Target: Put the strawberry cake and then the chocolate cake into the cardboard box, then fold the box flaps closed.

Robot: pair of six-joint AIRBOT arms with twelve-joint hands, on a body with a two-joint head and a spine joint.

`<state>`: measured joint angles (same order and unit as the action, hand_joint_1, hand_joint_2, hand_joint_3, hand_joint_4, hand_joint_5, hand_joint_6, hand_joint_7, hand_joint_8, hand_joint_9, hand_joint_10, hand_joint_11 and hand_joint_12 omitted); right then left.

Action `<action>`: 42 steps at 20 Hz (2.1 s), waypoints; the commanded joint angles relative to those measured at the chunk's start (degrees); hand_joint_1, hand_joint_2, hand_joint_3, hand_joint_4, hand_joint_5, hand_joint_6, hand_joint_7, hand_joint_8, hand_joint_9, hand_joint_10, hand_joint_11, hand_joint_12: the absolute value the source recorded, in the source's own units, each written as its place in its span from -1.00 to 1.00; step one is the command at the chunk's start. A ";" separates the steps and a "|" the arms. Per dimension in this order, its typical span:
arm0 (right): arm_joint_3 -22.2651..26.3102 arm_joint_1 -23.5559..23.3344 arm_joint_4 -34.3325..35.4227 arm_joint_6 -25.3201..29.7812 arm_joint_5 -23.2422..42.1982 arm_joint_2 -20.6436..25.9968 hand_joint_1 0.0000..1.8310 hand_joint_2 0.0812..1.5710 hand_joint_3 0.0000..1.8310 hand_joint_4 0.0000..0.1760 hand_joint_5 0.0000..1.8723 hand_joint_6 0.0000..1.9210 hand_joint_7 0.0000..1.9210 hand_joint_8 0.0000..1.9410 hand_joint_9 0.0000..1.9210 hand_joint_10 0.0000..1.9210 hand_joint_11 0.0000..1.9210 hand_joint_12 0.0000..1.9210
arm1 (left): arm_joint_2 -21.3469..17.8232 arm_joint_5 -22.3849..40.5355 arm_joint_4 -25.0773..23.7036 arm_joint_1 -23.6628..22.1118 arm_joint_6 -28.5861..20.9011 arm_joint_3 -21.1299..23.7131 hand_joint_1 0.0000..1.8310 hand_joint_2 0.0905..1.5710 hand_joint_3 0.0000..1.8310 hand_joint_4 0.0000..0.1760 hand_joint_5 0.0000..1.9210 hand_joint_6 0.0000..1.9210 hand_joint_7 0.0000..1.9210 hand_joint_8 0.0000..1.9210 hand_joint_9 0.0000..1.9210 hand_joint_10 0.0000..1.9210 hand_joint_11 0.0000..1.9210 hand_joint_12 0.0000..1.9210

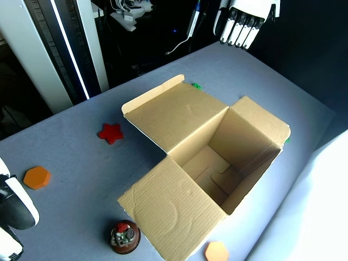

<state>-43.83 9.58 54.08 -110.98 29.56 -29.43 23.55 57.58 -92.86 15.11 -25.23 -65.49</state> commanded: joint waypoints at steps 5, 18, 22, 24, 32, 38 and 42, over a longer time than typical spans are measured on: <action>-0.16 -0.34 -2.24 -0.18 5.93 0.86 -0.83 0.43 -1.00 -1.00 -0.81 -1.00 -0.81 -1.00 -0.83 -0.98 -1.00 -0.29 | -0.28 1.32 4.41 -0.92 -0.14 1.25 -0.83 0.43 -1.00 -1.00 -0.77 -0.99 -0.78 -1.00 -0.76 -1.00 -1.00 -0.16; 0.02 -0.36 -1.79 -0.16 5.78 0.84 -0.05 0.15 -1.00 -0.89 -0.91 -1.00 -0.89 -1.00 -0.90 -1.00 -1.00 -0.67 | 0.24 0.65 -2.68 -3.64 -0.35 1.55 -0.09 0.17 -1.00 -0.48 -0.93 -1.00 -0.85 -1.00 -0.83 -1.00 -1.00 -0.41; 0.27 -0.34 -1.79 -0.18 5.78 0.71 0.43 0.26 -0.98 -0.63 -1.00 -1.00 -0.95 -1.00 -0.96 -1.00 -1.00 -1.00 | 1.16 -0.07 -4.14 -2.52 0.71 0.87 0.35 0.23 -0.99 -0.34 -0.90 -0.99 -0.89 -1.00 -0.87 -1.00 -1.00 -0.58; 0.30 -0.33 -1.79 -0.21 5.78 0.71 0.39 0.31 -0.96 -0.76 -1.00 -1.00 -0.99 -1.00 -1.00 -1.00 -1.00 -1.00 | 2.17 -1.55 -2.85 -0.12 1.44 -0.01 0.43 0.23 -0.99 -0.37 -0.89 -1.00 -0.89 -1.00 -0.89 -1.00 -1.00 -0.64; 0.30 -0.23 -1.78 -0.69 5.85 0.72 0.45 0.23 -1.00 -0.78 -1.00 -1.00 -0.99 -1.00 -1.00 -1.00 -1.00 -1.00 | 8.02 -6.54 8.83 8.10 8.10 -3.80 0.45 0.18 -1.00 -0.49 -0.89 -1.00 -0.87 -1.00 -0.90 -1.00 -1.00 -0.66; 0.56 -0.25 -1.75 -0.60 5.86 0.71 0.43 0.17 -1.00 -0.72 -0.97 -0.99 -0.97 -0.99 -0.96 -0.99 -0.99 -1.00 | 15.02 -6.58 17.31 14.70 11.51 -10.35 0.43 0.20 -1.00 -0.49 -0.89 -1.00 -0.87 -1.00 -0.89 -1.00 -1.00 -0.70; 0.55 -0.23 -1.75 -0.91 6.07 0.72 0.45 0.18 -1.00 -0.74 -0.97 -0.99 -0.96 -0.99 -0.96 -0.99 -0.98 -0.99 | 18.76 -7.45 20.21 15.21 13.96 -13.05 0.43 0.22 -0.99 -0.39 -0.90 -1.00 -0.86 -1.00 -0.88 -0.99 -1.00 -0.73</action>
<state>-43.11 9.58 54.46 -111.42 30.00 -29.54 42.92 48.49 -75.72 30.41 -11.25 -78.65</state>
